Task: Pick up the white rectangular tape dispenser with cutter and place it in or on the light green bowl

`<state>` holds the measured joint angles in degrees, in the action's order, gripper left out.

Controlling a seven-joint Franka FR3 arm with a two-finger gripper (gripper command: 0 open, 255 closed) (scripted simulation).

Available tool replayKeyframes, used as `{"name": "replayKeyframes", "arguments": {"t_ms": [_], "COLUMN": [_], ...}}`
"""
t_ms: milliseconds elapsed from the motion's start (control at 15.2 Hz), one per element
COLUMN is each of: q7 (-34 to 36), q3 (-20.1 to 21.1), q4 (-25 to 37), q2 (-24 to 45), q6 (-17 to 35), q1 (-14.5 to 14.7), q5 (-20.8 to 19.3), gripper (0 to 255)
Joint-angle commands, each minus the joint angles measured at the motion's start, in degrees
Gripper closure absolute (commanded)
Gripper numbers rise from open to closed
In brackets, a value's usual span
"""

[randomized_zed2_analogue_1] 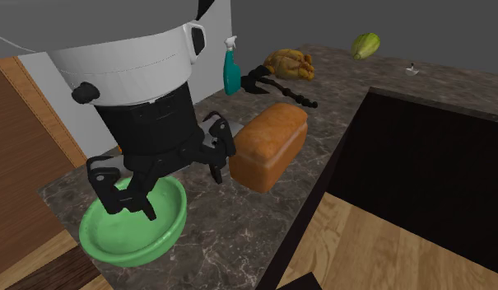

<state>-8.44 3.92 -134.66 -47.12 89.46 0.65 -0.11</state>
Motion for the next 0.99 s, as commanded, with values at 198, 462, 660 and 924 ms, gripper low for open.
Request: {"name": "replayKeyframes", "arguments": {"t_ms": [198,462,660,924], "q7": [0.56,1.17,1.52,1.79], "q3": [-1.14,-2.67,-3.85,-5.48], "q4": [1.59,4.68,7.68,12.55], "q2": [5.77,13.73,19.81,27.99], "q6": [4.45,9.66,12.97,16.55], "q1": [-1.22,-2.66,-3.57,-4.59], "q5": [0.10,0.50,1.01,2.08], "gripper": [0,0,0,0]}}
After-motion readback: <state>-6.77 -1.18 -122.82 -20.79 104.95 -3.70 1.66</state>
